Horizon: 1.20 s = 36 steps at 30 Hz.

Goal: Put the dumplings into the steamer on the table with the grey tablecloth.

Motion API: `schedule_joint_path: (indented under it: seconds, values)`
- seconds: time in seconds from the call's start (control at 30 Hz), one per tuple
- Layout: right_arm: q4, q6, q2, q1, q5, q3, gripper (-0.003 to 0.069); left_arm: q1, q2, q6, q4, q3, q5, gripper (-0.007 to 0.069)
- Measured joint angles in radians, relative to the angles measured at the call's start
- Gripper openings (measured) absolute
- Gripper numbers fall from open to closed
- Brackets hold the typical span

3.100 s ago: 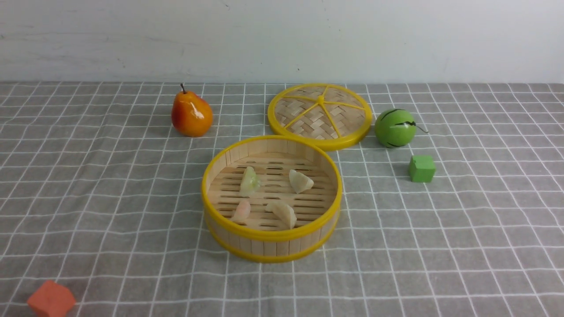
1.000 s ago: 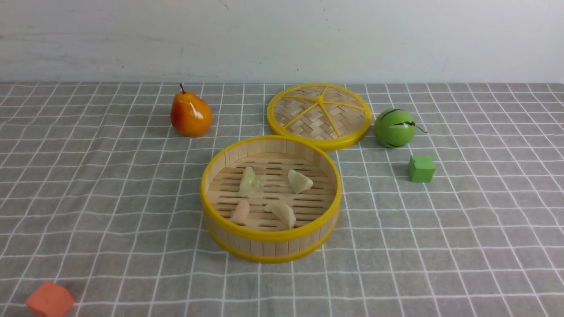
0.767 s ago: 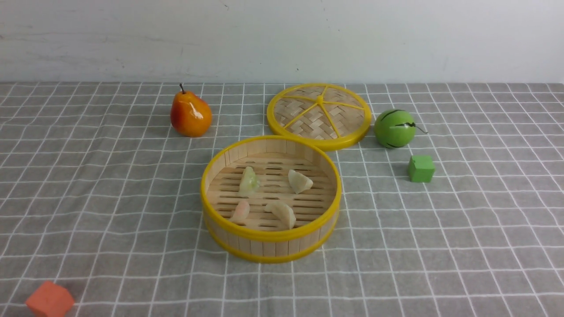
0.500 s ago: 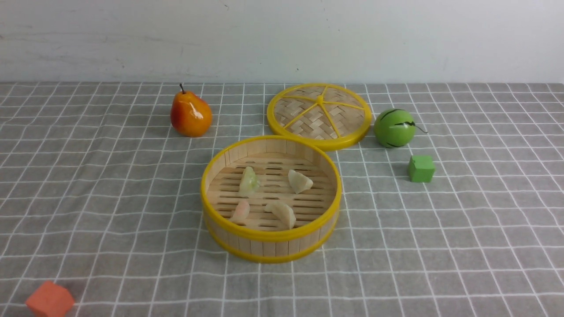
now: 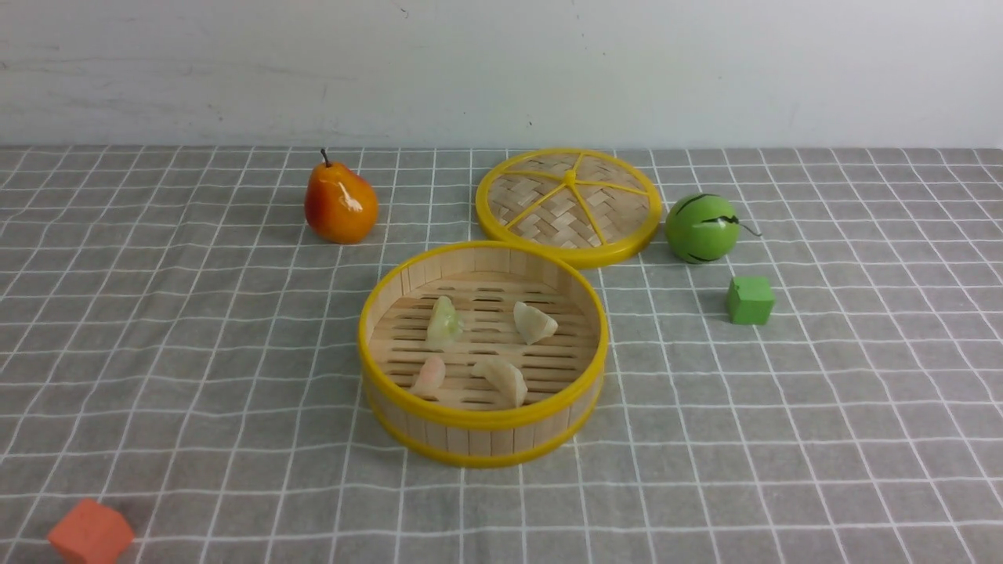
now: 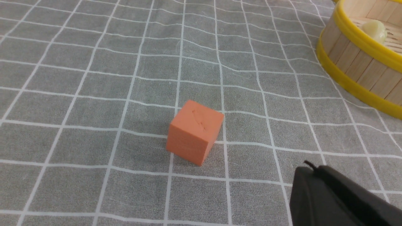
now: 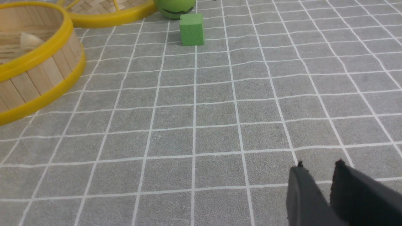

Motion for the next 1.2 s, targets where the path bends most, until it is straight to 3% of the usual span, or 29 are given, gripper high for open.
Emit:
schedule_joint_path:
  seconds: [1.2]
  values:
    - [0.0, -0.003, 0.0, 0.0, 0.0, 0.0, 0.0187, 0.0, 0.0, 0.0, -0.001, 0.0, 0.002, -0.0003]
